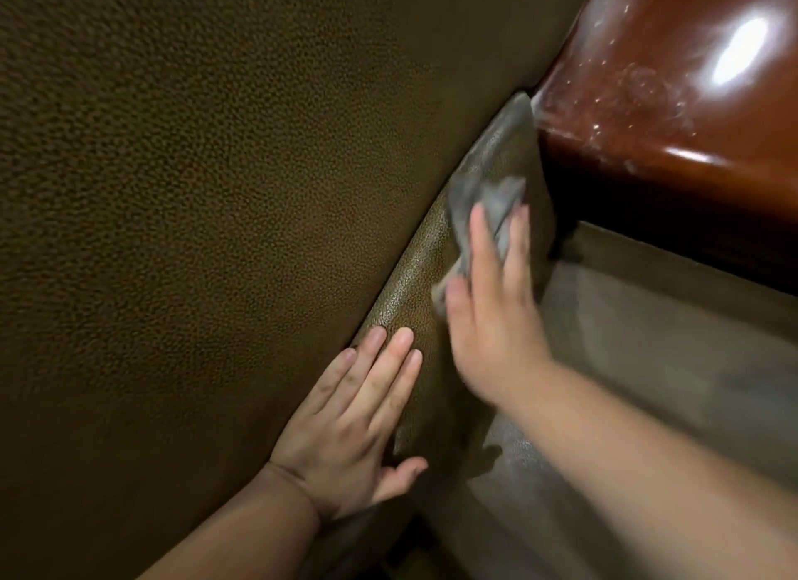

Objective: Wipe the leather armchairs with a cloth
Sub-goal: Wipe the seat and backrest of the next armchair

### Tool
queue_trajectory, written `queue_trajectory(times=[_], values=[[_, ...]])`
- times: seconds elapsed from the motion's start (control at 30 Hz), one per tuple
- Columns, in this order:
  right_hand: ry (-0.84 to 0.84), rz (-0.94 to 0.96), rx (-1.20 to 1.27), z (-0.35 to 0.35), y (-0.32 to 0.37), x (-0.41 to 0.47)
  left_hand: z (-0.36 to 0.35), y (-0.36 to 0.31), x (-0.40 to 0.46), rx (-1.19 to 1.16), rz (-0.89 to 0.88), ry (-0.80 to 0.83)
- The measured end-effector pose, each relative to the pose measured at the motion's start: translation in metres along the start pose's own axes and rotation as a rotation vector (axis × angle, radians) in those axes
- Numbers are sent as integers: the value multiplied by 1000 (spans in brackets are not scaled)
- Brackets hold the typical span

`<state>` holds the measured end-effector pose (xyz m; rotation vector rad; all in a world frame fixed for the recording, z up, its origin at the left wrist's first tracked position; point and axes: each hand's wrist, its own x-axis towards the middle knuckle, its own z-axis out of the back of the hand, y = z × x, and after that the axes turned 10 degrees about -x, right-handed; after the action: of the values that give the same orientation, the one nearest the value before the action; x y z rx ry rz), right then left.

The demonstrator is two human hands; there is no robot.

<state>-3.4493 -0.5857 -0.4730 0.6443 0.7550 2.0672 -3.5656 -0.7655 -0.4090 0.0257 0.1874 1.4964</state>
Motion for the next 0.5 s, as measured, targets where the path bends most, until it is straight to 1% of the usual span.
queue_trajectory(times=[0.07,0.1,0.13,0.17,0.23,0.27,0.3,0.33,0.37,0.4,0.47,0.5], values=[[104,103,-91,-3,-1,-32,1,1,1,-8,-8,-9],[115,129,-89,0,-8,-24,1,1,3,-10,-8,-16],[99,113,-77,4,-14,-5,1,1,4,-10,-8,-21],[54,53,-40,8,-18,16,1,1,6,-9,-8,-28],[-65,-143,64,10,-34,64,-1,1,7,-12,-13,-54],[-112,-231,71,6,-38,75,-2,2,8,-16,-15,-60],[-123,-274,31,-2,-37,71,-4,3,7,-19,-14,-55],[-131,-270,-35,-17,-35,51,-4,3,6,-24,-13,-44],[-134,-200,-81,-31,-29,21,-5,4,6,-25,-12,-35],[-76,-145,-111,-42,-20,-14,-5,4,6,-21,-11,-27],[122,-181,-76,-42,-4,-64,-4,3,6,-24,-10,-25],[134,-178,-53,-39,-9,-65,-4,2,6,-30,-9,-31]])
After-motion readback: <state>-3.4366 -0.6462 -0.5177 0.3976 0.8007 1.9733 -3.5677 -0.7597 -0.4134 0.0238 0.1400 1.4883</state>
